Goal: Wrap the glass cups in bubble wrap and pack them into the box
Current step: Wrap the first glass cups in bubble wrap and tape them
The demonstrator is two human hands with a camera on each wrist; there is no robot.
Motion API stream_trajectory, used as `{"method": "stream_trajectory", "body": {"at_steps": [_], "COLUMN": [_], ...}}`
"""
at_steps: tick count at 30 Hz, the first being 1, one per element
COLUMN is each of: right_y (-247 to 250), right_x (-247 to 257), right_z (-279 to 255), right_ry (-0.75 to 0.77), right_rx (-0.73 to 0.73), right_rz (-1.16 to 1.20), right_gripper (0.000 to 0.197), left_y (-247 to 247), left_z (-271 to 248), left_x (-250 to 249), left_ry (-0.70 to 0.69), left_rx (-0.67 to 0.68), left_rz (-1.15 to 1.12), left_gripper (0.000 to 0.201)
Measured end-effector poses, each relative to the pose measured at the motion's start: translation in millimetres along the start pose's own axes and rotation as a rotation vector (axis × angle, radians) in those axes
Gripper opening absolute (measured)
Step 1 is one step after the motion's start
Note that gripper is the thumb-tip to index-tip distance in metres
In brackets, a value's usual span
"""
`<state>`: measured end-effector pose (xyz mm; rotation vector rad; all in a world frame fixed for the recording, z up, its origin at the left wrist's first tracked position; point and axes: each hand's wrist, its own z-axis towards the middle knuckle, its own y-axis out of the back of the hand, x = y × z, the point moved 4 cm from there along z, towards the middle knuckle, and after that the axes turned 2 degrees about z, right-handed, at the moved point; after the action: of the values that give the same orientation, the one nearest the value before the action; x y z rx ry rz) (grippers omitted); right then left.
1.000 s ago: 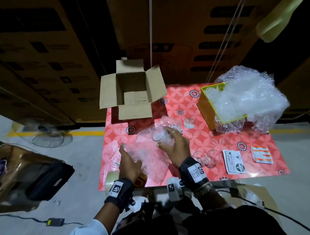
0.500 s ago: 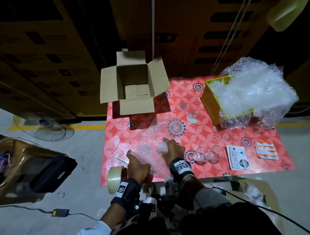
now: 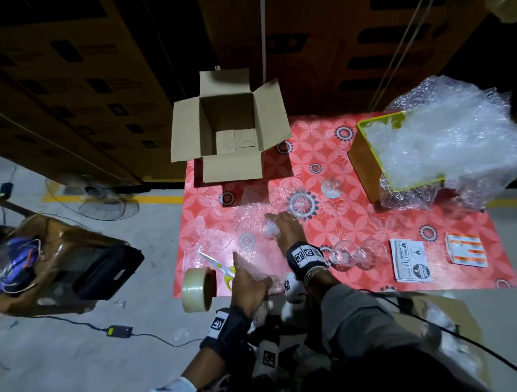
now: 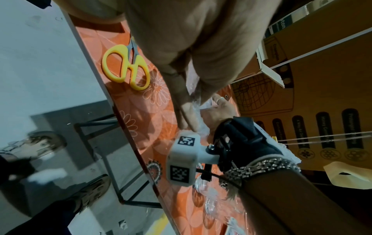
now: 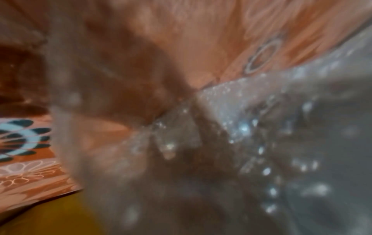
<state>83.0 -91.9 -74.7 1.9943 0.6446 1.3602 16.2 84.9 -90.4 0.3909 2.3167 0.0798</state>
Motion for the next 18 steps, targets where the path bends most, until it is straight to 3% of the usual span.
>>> {"method": "stream_trajectory", "body": {"at_steps": [4,7,12,18], "right_y": [7.4,17.0,9.4,-0.8], "right_x": [0.5,-6.7,-27.7,-29.4], "right_z": [-3.4,-22.1,-55.4,-52.2], "right_ry": [0.037,-0.014,-0.124,-0.099], "right_rx": [0.02,-0.049,-0.079,-0.129], "right_rz": [0.013,0.062,0.045,-0.013], "right_gripper": [0.083,0.078,0.067,0.07], "left_y": [7.5,18.6,28.2,30.5], "left_z": [-9.9,-14.2,-8.7,15.9], "left_x": [-14.6,-25.5,-16.4,13.6], "left_ry": [-0.019,-0.036,-0.014,-0.013], "left_rx": [-0.025,-0.043,-0.037,-0.013], "left_rz": [-0.043,-0.056,-0.001,0.056], "left_gripper": [0.128,0.119,0.128,0.122]}}
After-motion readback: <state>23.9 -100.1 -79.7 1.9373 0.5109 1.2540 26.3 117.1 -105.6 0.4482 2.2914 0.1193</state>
